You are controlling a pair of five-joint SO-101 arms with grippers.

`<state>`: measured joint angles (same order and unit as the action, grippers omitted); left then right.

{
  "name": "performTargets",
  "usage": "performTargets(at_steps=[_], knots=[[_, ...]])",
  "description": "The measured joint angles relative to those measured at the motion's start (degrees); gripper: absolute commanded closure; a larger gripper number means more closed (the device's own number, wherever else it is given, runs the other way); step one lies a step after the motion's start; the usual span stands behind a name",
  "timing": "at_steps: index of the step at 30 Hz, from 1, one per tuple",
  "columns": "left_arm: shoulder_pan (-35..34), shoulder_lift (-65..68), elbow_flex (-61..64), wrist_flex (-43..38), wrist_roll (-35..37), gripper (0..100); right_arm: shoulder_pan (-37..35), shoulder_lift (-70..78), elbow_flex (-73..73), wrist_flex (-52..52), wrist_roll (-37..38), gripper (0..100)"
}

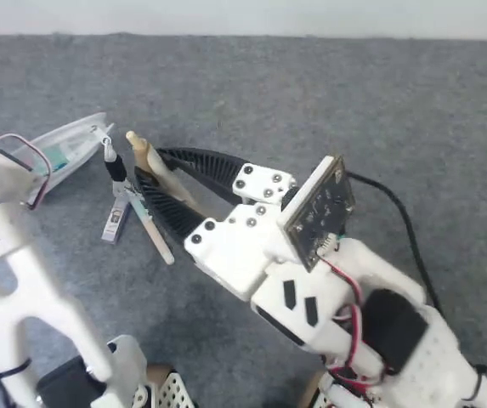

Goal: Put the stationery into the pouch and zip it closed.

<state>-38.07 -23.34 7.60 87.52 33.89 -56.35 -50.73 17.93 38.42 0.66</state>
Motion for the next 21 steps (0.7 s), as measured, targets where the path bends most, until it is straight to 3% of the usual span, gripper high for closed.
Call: performTargets(at_steps=[13,21], knots=[[0.0,0.0,0.0,0.0,0.0,99,-0.09,-0.35,19.43,-31.91,-1.41,99.2],[0.0,0.0,0.0,0.0,0.0,99,-0.09,-0.09,22.77,-46.24,-1.41,99.2]])
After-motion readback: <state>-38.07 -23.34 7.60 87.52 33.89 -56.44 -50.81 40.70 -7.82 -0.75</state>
